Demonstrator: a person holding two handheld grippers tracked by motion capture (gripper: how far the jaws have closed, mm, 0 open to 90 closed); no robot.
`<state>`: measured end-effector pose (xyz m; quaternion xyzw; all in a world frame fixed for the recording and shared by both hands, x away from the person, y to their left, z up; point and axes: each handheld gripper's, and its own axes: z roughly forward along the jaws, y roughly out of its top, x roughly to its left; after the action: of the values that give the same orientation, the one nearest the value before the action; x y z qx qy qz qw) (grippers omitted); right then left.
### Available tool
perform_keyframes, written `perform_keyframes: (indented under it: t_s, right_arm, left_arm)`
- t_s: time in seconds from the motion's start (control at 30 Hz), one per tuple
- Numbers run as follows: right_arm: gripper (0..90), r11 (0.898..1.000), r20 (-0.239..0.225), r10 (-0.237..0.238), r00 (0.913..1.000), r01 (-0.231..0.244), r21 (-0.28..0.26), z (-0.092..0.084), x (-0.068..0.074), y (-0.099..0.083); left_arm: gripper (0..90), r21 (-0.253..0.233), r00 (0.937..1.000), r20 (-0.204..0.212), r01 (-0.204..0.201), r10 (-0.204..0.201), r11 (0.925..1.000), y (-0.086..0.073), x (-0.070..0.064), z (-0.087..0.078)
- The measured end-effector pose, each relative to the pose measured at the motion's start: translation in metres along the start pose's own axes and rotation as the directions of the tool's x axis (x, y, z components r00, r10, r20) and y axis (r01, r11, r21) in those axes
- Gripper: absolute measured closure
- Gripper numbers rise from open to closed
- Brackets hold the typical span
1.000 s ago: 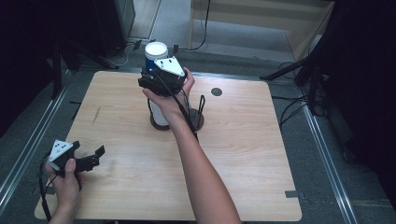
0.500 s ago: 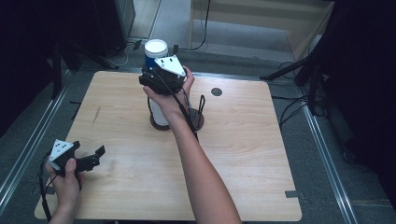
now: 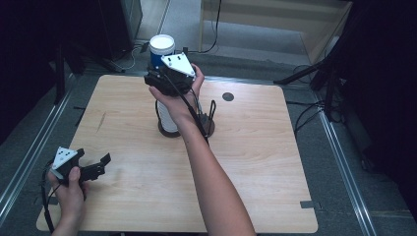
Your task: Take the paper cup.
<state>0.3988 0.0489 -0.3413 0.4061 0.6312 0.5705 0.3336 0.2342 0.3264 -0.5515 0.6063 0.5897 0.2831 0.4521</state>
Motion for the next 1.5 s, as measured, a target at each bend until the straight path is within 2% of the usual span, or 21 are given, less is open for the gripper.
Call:
perform_keyframes:
  t_s: [0.17, 0.53, 0.77, 1.2, 1.5]
  right_arm:
    - [18.6, 1.0, 0.001, 0.0, 1.0, 0.0, -0.016, -0.002, 0.001, 0.008]
    - [19.3, 0.997, 0.014, -0.012, 0.9998, 0.013, -0.073, -0.01, 0.001, 0.03]
    - [19.6, 0.996, 0.016, -0.018, 0.9997, 0.019, -0.086, -0.017, -0.002, 0.038]
    - [19.6, 0.994, 0.067, -0.021, 0.9975, 0.028, -0.108, -0.037, -0.022, 0.044]
    - [19.6, 0.994, 0.107, -0.013, 0.9942, 0.025, -0.108, -0.057, -0.043, 0.036]
  left_arm:
    - [0.0, -0.007, 1.0, 0.0, -0.008, 0.008, 0.9999, 0.0, -0.001, 0.0]
    - [0.0, -0.007, 1.0, 0.001, 0.001, -0.001, 1.0, 0.0, 0.0, 0.0]
    - [0.0, -0.007, 1.0, -0.001, -0.001, 0.001, 1.0, 0.0, -0.001, 0.0]
    - [0.0, -0.004, 1.0, 0.001, -0.002, 0.002, 1.0, 0.0, 0.0, 0.0]
    - [0.0, -0.003, 1.0, -0.001, -0.006, 0.006, 1.0, 0.0, -0.001, 0.0]
